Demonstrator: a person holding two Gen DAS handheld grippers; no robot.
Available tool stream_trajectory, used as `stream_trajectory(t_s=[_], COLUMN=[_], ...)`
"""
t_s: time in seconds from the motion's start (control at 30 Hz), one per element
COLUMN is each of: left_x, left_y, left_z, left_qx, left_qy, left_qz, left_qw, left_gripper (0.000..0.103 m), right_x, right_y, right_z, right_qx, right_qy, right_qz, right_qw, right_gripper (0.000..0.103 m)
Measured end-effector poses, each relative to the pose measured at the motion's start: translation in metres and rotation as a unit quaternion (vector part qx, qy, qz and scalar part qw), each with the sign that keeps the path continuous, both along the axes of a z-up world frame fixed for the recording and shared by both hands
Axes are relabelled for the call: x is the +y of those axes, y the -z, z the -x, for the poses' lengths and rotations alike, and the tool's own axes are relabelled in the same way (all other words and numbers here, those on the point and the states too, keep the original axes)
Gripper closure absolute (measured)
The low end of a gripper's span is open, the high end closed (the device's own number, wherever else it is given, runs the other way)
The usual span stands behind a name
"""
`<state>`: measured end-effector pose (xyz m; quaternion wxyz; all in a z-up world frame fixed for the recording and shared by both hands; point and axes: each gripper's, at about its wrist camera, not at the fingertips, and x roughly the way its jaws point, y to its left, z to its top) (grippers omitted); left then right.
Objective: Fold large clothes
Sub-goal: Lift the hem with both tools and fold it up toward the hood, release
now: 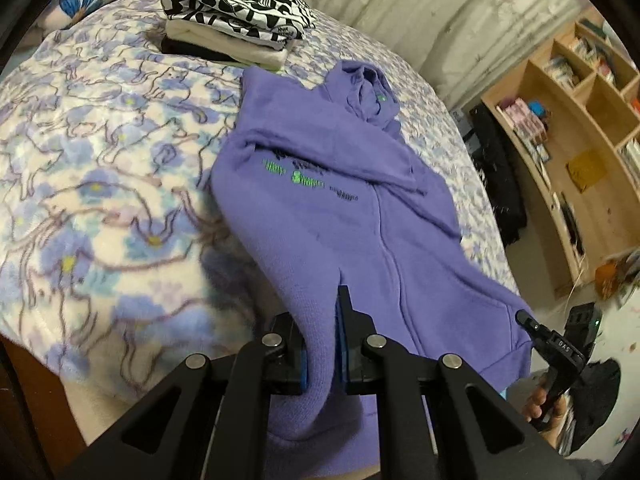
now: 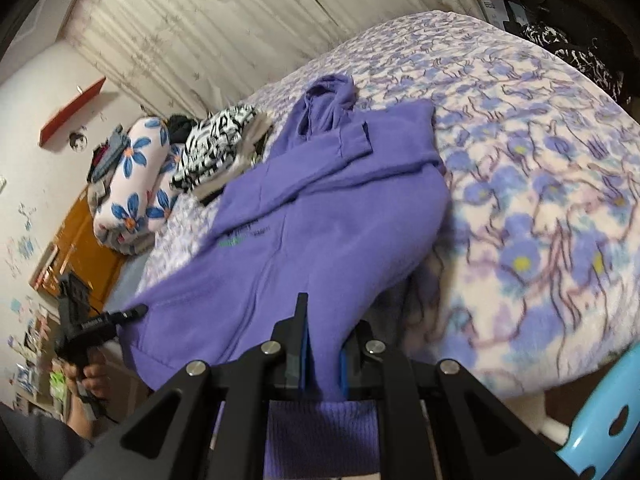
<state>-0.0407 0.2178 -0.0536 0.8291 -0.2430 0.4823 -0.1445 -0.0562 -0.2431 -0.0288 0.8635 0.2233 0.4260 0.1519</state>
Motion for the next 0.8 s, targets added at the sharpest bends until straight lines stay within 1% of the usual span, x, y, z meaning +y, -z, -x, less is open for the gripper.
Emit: stream_trajectory(t_s=[0.13,0.27,0.3,0.43,0.53,0.6,0.63,0.7,0.73,0.77,0.8], left_x=[0.006,0.006,0.004,-0.003,-0.01,-0.012,-0.013,-0.013,-0.012,-0.012,-0.011], left_y=[-0.004,-0.004,-0.004,-0.001,0.003,0.007,0.011,0.019,0.025,0.031,0.038], left_z=[-0.03,-0.069,-0.084,-0.135,-0.173,-0.194,-0.209,-0.232,-0.243,-0.255,-0.263], left_qx=[-0.011,-0.02,-0.023,-0.03,-0.032,-0.033,-0.031,-0.02,-0.011,0.002,0.013], left_qy=[-0.017,-0.03,-0.032,-0.036,-0.041,-0.043,-0.046,-0.046,-0.047,-0.047,-0.045], left_qz=[0.021,0.027,0.027,0.013,-0.011,-0.02,-0.028,-0.029,-0.028,-0.021,-0.012], left_qw=[0.9996,0.999,0.9989,0.9988,0.9986,0.9983,0.9981,0.9983,0.9985,0.9987,0.9989], left_gripper=[0.095,0.094,0.094,0.094,0.092,0.092,0.089,0.083,0.076,0.063,0.057], right_x=[0.001,0.0,-0.001,-0.009,-0.012,-0.015,-0.016,-0.022,-0.024,-0.027,-0.029], right_y=[-0.008,-0.01,-0.011,-0.007,0.001,0.013,0.017,0.032,0.04,0.046,0.054], right_z=[-0.03,-0.07,-0.08,-0.13,-0.164,-0.191,-0.2,-0.223,-0.235,-0.242,-0.25], right_qx=[-0.01,-0.019,-0.021,-0.015,-0.006,0.008,0.014,0.038,0.052,0.061,0.072], right_qy=[0.008,0.015,0.018,0.04,0.051,0.062,0.066,0.083,0.088,0.09,0.095], right_qz=[-0.01,-0.03,-0.032,-0.05,-0.042,-0.037,-0.035,-0.038,-0.04,-0.042,-0.047], right_qw=[1.0,0.999,0.999,0.998,0.998,0.997,0.997,0.995,0.994,0.993,0.992], right_gripper=[0.093,0.093,0.092,0.092,0.091,0.09,0.088,0.086,0.084,0.078,0.074])
